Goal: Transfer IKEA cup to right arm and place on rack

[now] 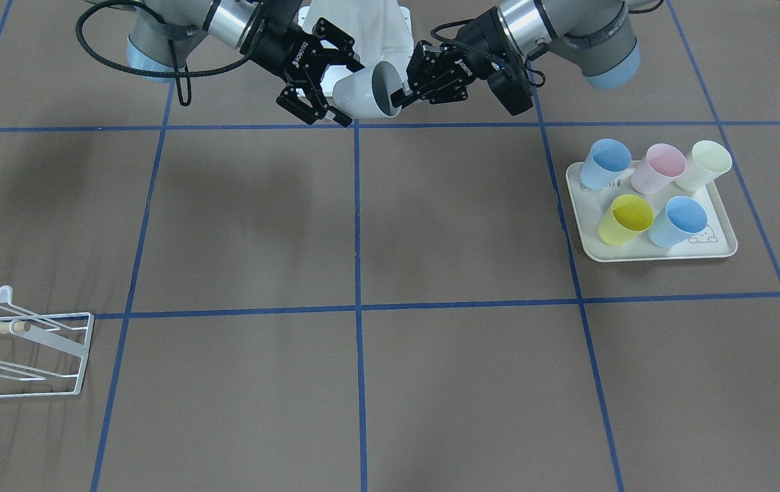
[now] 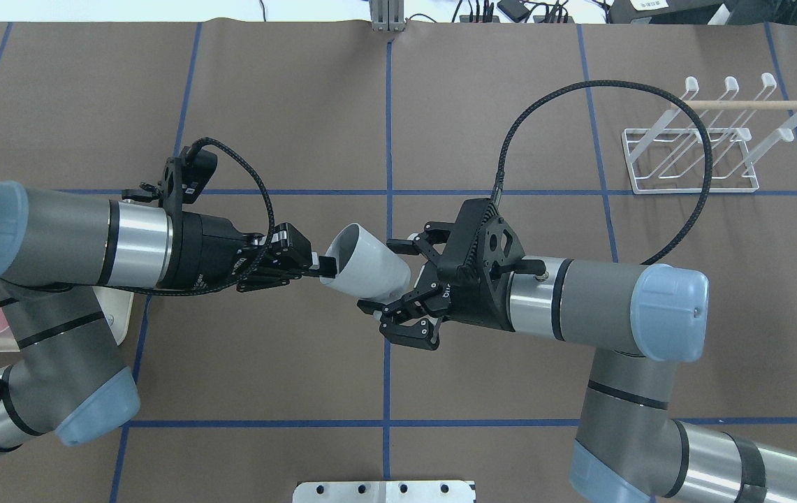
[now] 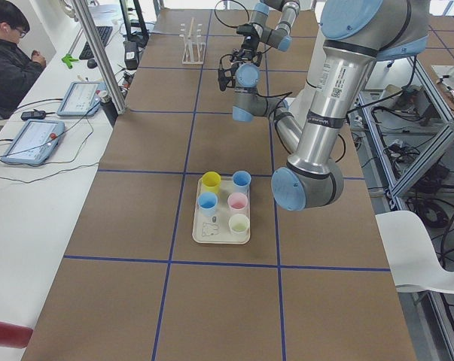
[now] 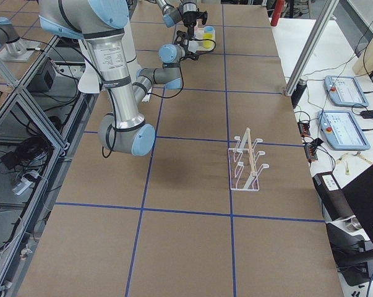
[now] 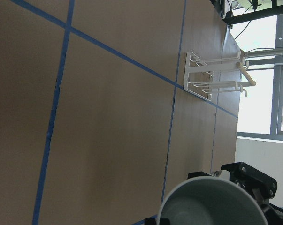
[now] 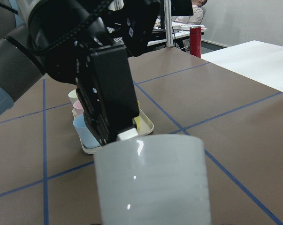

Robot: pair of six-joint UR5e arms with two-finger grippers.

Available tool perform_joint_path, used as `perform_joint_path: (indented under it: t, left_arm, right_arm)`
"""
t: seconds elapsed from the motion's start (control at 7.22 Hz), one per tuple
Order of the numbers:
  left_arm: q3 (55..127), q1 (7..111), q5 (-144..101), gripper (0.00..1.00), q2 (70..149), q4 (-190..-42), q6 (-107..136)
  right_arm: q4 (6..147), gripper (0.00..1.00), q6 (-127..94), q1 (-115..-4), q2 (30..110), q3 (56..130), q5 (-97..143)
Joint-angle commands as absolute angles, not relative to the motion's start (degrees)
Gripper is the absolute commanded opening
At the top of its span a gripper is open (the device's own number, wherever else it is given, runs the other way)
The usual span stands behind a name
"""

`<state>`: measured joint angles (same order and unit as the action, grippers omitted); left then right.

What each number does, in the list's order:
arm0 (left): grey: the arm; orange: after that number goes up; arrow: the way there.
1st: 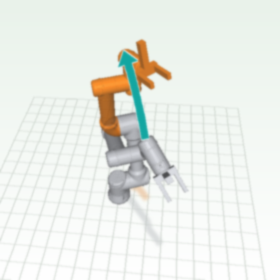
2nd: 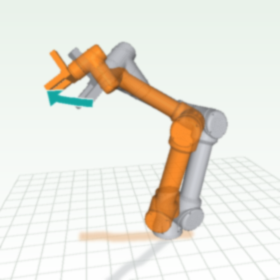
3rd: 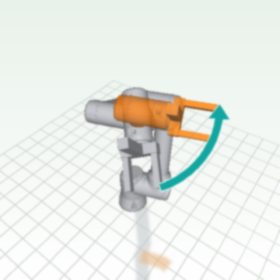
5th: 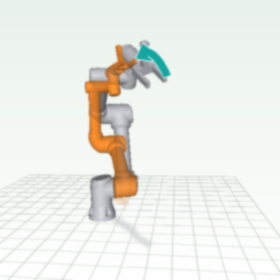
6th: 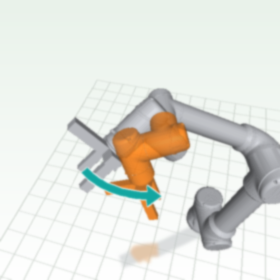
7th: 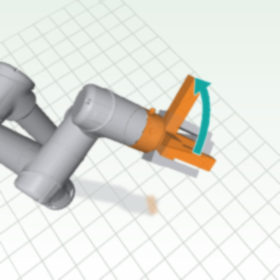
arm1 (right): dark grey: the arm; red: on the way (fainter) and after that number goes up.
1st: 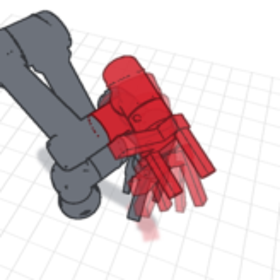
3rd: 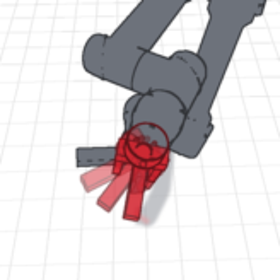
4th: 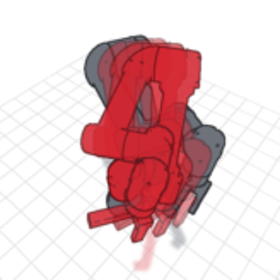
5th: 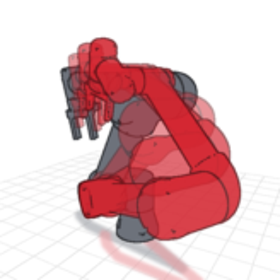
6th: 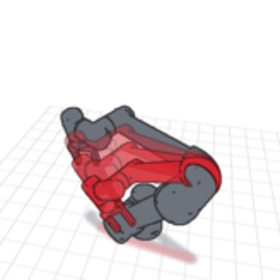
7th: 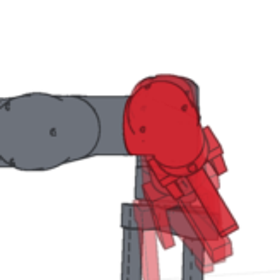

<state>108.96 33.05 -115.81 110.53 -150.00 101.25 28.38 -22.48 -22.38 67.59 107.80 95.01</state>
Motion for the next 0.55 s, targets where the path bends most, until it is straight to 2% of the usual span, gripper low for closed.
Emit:
perform_joint_path:
  t: [0.0, 0.28, 0.42]
  left_arm:
    - [109.16, 33.05, -115.84, 0.0, 110.39, -150.03, 101.25]
    - [109.07, 33.05, -115.84, 0.0, 110.39, -150.03, 101.25]
    - [108.99, 33.05, -115.75, 0.0, 110.39, -150.03, 101.25]
  right_arm:
    - [28.39, 0.9, -22.41, -22.32, 67.85, 107.75, 95.01]
    - [28.3, 0.84, -22.5, -22.32, 67.76, 107.84, 95.01]
    - [28.3, 0.84, -22.5, -22.32, 67.59, 107.84, 95.01]
